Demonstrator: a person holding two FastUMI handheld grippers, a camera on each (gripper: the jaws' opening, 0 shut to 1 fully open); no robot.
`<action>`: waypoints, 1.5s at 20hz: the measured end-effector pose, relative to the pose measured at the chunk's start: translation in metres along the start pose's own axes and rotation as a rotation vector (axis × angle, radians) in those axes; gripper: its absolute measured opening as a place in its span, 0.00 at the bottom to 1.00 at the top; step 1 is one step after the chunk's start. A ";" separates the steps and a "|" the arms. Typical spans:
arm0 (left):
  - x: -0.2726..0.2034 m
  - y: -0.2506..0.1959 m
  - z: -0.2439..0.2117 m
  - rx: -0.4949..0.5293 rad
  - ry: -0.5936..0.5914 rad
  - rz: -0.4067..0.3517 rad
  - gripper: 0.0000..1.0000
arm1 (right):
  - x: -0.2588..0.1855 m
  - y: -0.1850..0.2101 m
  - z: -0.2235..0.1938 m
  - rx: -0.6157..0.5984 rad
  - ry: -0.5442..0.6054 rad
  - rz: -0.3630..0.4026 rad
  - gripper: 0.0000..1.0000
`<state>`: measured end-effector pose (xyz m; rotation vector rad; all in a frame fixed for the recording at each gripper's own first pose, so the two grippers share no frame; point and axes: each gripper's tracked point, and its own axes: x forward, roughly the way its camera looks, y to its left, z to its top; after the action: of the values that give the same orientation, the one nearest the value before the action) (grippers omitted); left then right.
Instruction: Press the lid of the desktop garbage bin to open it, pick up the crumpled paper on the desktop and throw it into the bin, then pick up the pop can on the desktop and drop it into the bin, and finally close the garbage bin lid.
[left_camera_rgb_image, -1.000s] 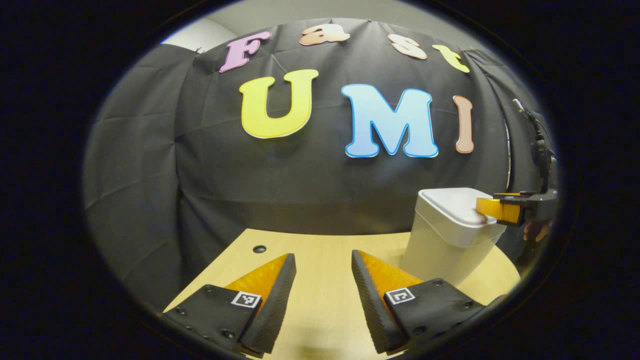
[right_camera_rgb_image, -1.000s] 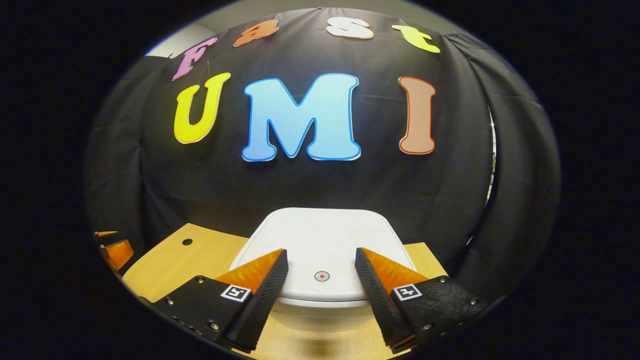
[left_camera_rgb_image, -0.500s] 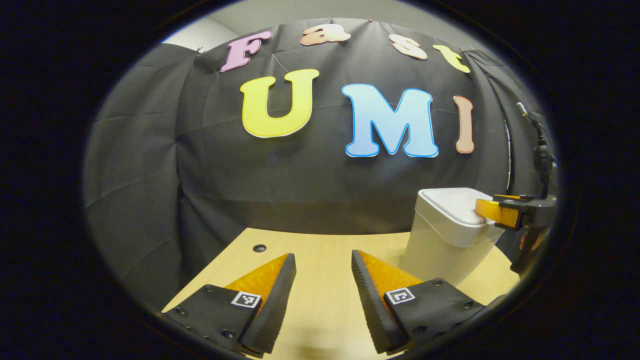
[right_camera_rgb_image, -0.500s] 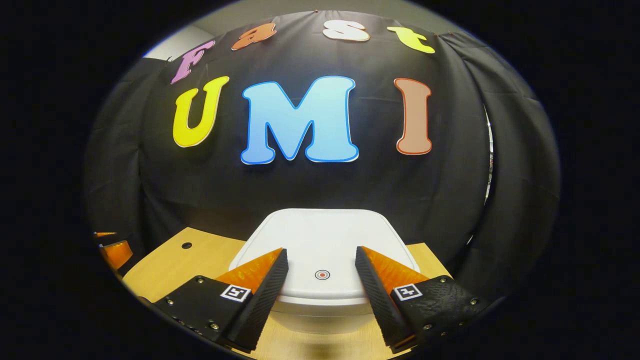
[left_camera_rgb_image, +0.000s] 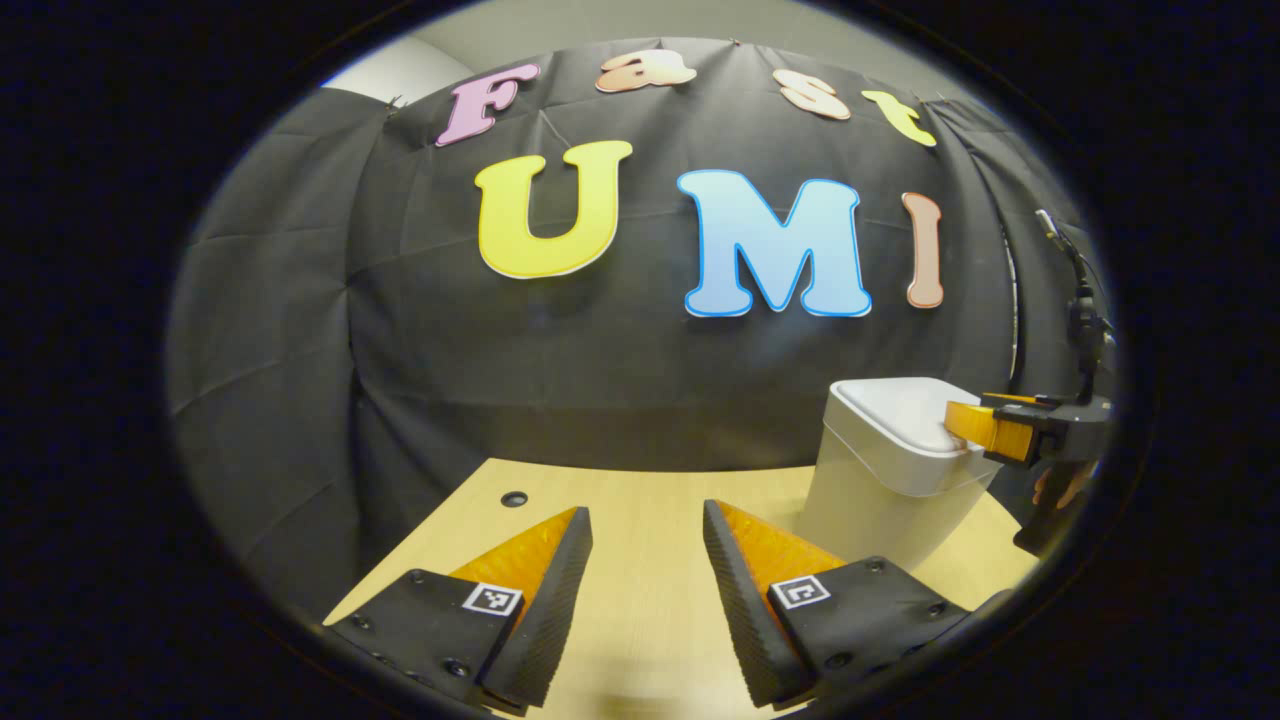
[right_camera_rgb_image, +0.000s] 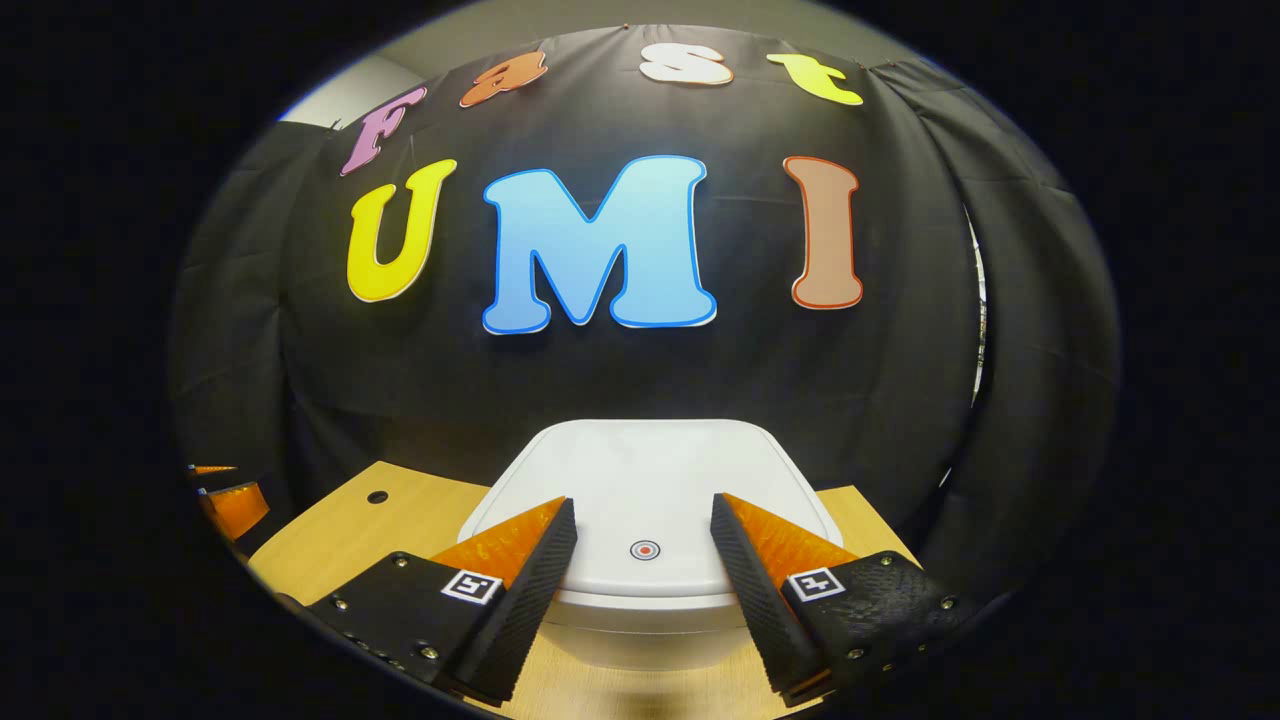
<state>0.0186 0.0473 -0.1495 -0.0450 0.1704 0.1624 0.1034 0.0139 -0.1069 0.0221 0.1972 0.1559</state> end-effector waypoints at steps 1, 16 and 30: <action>0.000 0.001 0.000 0.000 -0.001 0.000 0.80 | 0.000 0.000 -0.001 -0.002 0.000 -0.001 0.88; -0.017 0.003 0.039 0.004 -0.085 -0.029 0.77 | -0.040 0.014 0.029 -0.064 -0.090 0.009 0.88; -0.039 -0.038 0.074 0.052 -0.150 -0.183 0.80 | -0.128 0.033 0.064 0.029 -0.217 -0.047 0.89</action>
<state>-0.0005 0.0080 -0.0688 0.0034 0.0205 -0.0213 -0.0128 0.0263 -0.0178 0.0630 -0.0161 0.1029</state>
